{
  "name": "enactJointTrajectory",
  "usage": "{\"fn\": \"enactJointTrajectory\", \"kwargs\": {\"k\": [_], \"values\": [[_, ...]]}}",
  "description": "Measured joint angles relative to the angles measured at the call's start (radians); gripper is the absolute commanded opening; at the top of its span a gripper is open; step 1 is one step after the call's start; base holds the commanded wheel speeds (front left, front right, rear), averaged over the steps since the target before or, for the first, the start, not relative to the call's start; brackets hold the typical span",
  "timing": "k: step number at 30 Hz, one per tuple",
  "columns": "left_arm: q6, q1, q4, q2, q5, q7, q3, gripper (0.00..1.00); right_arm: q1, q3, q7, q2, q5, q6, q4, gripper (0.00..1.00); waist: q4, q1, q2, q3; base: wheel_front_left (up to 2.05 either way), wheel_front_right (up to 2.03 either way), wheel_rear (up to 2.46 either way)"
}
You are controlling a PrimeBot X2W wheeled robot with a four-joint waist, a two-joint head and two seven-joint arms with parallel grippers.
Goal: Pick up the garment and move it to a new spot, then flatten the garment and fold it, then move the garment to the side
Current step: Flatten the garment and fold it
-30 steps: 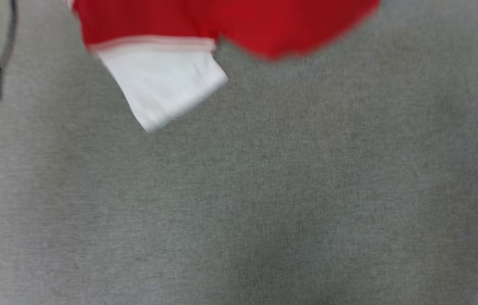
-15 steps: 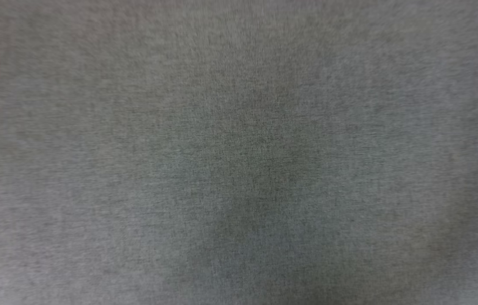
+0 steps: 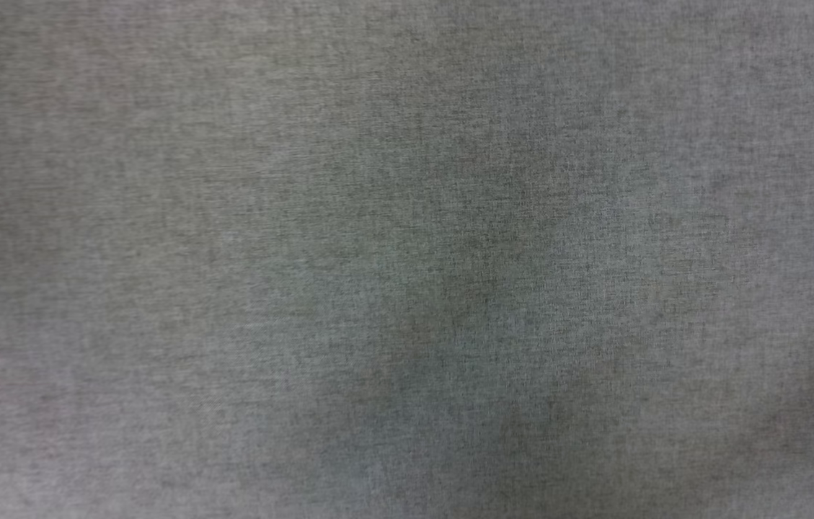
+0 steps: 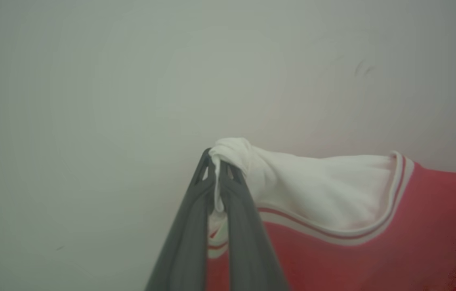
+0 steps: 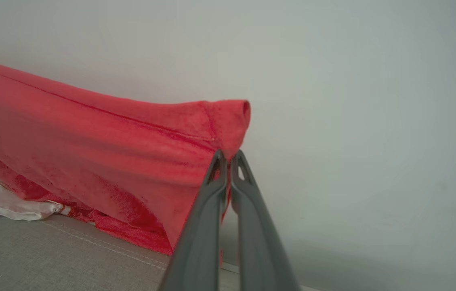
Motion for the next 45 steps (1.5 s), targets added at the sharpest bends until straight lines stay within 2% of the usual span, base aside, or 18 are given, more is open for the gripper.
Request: {"fn": "enactJointTrajectory", "kwargs": {"k": [7, 13, 17, 24, 27, 32, 36, 38, 41, 45], "values": [[-0.043, 0.154, 0.031, -0.023, -0.047, -0.052, 0.013, 0.00, 0.134, 0.089, -0.038, -0.028, 0.074, 0.000, 0.025, 0.00, 0.018, 0.0000, 0.0000, -0.056, 0.00, 0.00, 0.00], [-0.065, 0.453, 0.017, -0.040, -0.082, -0.073, 0.017, 0.00, 0.412, 0.154, -0.070, -0.065, 0.136, 0.000, -0.028, 0.00, 0.027, -0.0001, 0.0000, -0.176, 0.00, 0.00, 0.00], [-0.059, 0.693, -0.043, -0.053, -0.110, -0.081, 0.029, 0.00, 0.631, 0.171, -0.066, -0.087, 0.161, 0.000, -0.102, 0.00, 0.033, -0.0002, 0.0000, -0.273, 0.00, 0.00, 0.00], [0.015, 1.115, -0.245, -0.052, -0.137, -0.082, 0.072, 0.00, 0.988, 0.105, -0.017, -0.109, 0.168, 0.000, -0.250, 0.00, 0.040, -0.0003, 0.0000, -0.438, 0.00, 0.00, 0.00], [0.060, 1.284, -0.342, -0.053, -0.158, -0.077, 0.084, 0.00, 1.136, 0.044, 0.031, -0.111, 0.164, 0.001, -0.319, 0.00, 0.044, -0.0004, 0.0000, -0.501, 0.00, 0.00, 0.00], [0.140, 1.505, -0.524, -0.038, -0.179, 0.001, 0.081, 0.00, 1.393, -0.103, 0.134, -0.103, 0.152, 0.001, -0.461, 0.00, 0.057, -0.0005, 0.0001, -0.584, 0.00, 0.00, 0.00], [0.211, 1.659, -0.656, -0.012, -0.203, 0.073, 0.089, 0.00, 1.589, -0.234, 0.244, -0.043, 0.128, 0.001, -0.593, 0.00, 0.072, -0.0005, 0.0000, -0.629, 0.00, 0.00, 0.00], [0.265, 1.759, -0.763, 0.007, -0.231, 0.132, 0.104, 0.00, 1.730, -0.333, 0.350, 0.033, 0.093, 0.002, -0.719, 0.00, 0.084, -0.0006, 0.0000, -0.654, 0.00, 0.00, 0.00], [0.292, 1.806, -0.828, 0.027, -0.239, 0.169, 0.110, 0.00, 1.790, -0.378, 0.410, 0.076, 0.062, 0.001, -0.802, 0.00, 0.089, -0.0005, 0.0000, -0.663, 0.00, 0.00, 0.00], [0.298, 1.800, -0.868, 0.050, -0.238, 0.199, 0.108, 0.00, 1.786, -0.402, 0.451, 0.104, 0.034, 0.001, -0.849, 0.00, 0.086, -0.0004, 0.0000, -0.661, 0.00, 0.00, 0.00]]}}
